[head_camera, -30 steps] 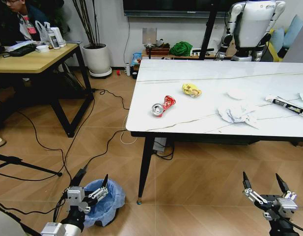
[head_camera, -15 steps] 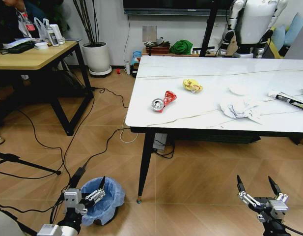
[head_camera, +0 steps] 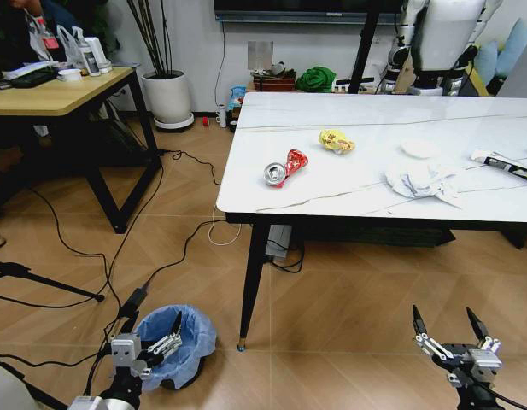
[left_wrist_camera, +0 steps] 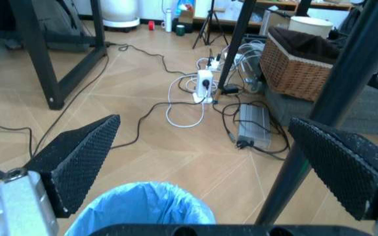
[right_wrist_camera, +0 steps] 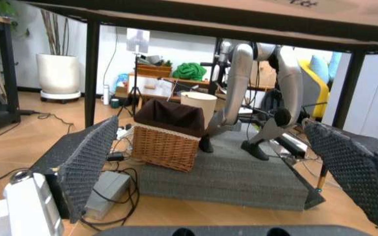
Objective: Pick up the trash bin and place the trash from the table into it.
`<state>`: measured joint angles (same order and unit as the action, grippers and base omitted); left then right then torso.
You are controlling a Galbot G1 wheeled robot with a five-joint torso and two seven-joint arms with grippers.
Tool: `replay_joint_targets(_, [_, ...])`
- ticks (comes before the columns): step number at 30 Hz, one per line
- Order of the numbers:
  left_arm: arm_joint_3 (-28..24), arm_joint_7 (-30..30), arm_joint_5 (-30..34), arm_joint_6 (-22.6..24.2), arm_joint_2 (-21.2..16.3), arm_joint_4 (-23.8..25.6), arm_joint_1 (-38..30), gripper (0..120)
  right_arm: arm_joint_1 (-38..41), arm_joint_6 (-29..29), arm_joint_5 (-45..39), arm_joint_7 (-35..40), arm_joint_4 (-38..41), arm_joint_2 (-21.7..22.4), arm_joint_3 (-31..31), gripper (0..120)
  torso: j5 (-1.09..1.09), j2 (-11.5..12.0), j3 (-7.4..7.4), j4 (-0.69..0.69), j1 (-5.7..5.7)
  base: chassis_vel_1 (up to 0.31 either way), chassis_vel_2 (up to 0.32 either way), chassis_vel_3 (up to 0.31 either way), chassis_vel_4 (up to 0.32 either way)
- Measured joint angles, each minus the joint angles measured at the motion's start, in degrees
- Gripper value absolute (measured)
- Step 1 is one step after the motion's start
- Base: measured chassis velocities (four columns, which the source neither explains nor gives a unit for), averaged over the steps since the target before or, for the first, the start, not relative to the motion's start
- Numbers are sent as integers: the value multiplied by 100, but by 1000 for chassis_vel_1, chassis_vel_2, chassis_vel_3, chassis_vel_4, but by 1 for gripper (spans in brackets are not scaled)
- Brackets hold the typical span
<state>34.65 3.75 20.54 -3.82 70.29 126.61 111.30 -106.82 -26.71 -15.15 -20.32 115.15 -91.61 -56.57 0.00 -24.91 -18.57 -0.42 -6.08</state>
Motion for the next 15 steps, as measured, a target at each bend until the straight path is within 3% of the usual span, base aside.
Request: replay_joint_targets(15, [33, -13, 67, -19, -36, -210, -19, 100, 62, 11, 15, 0, -114, -36, 76, 100, 0, 350, 224, 0, 126, 0, 0, 0, 0])
